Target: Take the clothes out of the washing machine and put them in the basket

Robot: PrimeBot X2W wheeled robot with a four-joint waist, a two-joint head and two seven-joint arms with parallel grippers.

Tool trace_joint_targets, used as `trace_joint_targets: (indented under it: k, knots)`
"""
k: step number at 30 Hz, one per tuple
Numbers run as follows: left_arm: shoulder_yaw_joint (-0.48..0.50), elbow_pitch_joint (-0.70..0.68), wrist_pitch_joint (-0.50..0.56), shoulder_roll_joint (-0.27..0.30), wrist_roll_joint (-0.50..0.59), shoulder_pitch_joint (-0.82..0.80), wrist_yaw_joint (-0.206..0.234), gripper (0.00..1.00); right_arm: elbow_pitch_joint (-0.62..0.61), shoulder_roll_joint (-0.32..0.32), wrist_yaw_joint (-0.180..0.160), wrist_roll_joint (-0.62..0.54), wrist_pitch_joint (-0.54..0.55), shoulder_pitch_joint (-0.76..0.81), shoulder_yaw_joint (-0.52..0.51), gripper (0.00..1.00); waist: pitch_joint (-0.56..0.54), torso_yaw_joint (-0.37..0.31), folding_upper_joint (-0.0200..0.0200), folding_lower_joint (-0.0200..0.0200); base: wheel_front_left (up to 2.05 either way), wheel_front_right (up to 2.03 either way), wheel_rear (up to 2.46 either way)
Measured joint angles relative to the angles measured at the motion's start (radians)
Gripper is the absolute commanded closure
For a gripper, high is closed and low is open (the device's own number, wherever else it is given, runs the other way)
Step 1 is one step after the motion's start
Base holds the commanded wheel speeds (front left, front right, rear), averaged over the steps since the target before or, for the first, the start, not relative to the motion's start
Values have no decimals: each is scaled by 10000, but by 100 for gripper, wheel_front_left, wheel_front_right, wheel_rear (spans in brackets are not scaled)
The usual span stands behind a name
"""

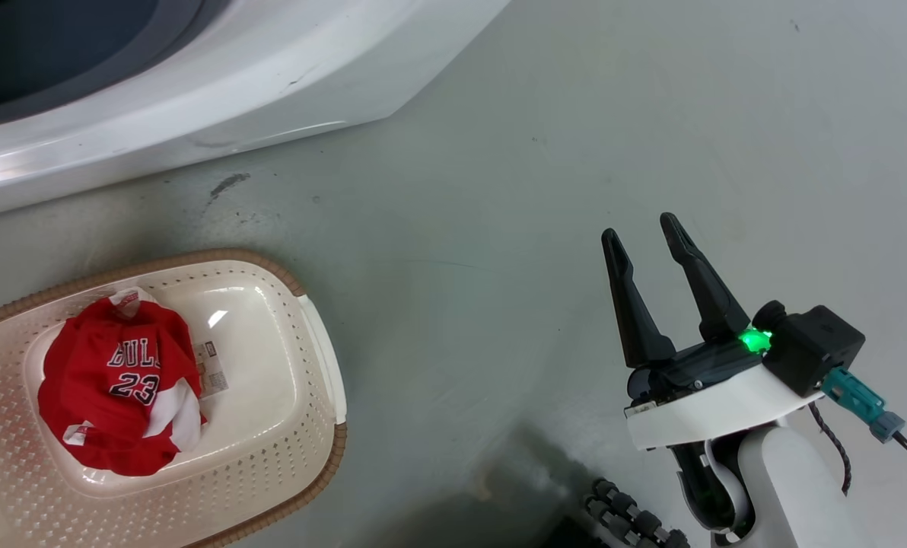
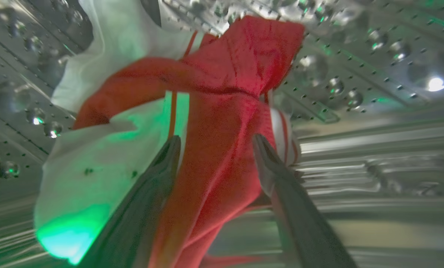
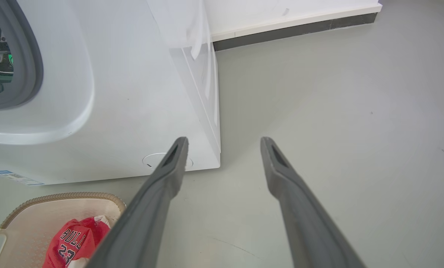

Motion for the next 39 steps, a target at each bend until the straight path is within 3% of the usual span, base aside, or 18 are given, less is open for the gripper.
trace_joint_targets:
  k: [8, 9, 10, 11, 16, 19, 29, 39]
  knots:
    - [-219, 38, 1338, 196, 98, -222, 293, 0, -105, 2, 0, 79, 0, 24, 88, 0, 192, -149, 0, -1, 0, 0, 0]
    - [-238, 31, 1404, 194, 100, -243, 309, 34, -119, 2, 0, 79, 0, 24, 92, 0, 199, -140, 0, -1, 0, 0, 0]
    - [-259, 17, 1517, 188, 98, -256, 332, 94, -119, 2, 0, 79, 0, 23, 105, 0, 198, -129, 0, -1, 0, 0, 0]
    - [-257, 4, 1542, 186, 79, -256, 360, 100, -119, 2, 0, 79, 0, 21, 111, 0, 192, -114, 0, -1, 0, 0, 0]
    - [-347, -268, 1327, 257, 71, -219, 514, 100, -100, 2, 2, 75, 0, 8, 117, 0, 96, -76, 0, -1, 0, 0, 0]
    - [-424, -706, 573, 322, 98, -23, 683, 100, -79, 2, 0, 71, 0, -1, 79, 0, 22, -55, 0, -1, 0, 0, 0]
    - [-180, -1902, -3421, 173, -347, 1679, 1250, 100, 50, 4, 0, -199, 0, 0, -265, 0, -708, 113, 0, -2, 0, 0, 0]
    - [476, -1643, -7055, -491, -1417, 3810, 1103, 100, 437, 8, 2, -627, -2, 551, -723, 0, -2224, 425, 0, -3, 0, 0, 0]
